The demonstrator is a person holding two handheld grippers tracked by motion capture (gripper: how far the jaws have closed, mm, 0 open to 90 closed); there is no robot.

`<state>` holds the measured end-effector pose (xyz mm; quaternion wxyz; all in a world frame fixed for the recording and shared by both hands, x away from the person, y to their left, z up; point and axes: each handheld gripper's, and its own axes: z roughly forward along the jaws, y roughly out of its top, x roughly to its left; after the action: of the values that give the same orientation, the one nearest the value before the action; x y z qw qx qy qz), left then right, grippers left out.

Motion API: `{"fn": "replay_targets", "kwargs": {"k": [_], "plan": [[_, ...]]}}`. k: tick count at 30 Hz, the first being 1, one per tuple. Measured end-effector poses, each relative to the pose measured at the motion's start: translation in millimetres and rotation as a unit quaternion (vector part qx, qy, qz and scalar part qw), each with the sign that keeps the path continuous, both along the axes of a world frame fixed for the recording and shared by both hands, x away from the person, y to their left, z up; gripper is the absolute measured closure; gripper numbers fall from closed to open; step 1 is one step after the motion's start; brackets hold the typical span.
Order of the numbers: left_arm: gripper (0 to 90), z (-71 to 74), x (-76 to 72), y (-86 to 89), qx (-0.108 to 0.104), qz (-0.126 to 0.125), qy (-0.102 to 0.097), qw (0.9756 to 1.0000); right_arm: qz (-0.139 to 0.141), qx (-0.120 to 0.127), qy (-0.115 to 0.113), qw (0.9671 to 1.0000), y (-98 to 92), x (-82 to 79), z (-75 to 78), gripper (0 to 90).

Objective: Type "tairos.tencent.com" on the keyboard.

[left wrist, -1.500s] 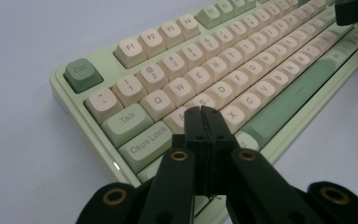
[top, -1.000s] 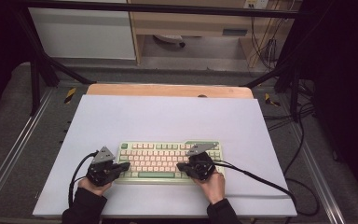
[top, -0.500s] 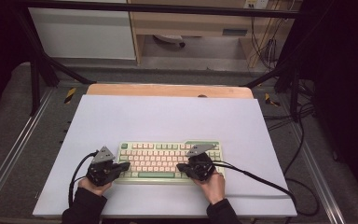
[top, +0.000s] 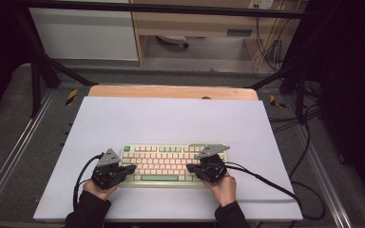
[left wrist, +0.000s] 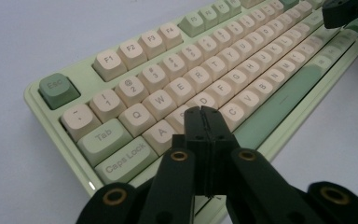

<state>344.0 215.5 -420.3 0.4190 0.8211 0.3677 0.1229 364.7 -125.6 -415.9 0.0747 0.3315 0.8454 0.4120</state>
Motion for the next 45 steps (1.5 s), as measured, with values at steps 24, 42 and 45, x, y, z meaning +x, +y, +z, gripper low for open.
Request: {"fn": "replay_targets", "kwargs": {"k": [24,42,45], "plan": [[89.5,-1.3,6.0,-35.5,0.013,-0.02,0.003,0.9997,-0.007,0.008,-0.002,0.9999,-9.9,-1.3,2.7,90.0],[89.6,-7.7,7.9,-42.6,0.025,-0.025,0.006,0.9994,-0.009,0.008,-0.002,0.9999,-9.9,-1.3,2.8,90.0],[89.6,-8.3,7.8,-42.8,0.026,-0.025,0.006,0.9993,-0.008,0.008,-0.002,0.9999,-10.0,-1.3,3.0,90.0]]}}
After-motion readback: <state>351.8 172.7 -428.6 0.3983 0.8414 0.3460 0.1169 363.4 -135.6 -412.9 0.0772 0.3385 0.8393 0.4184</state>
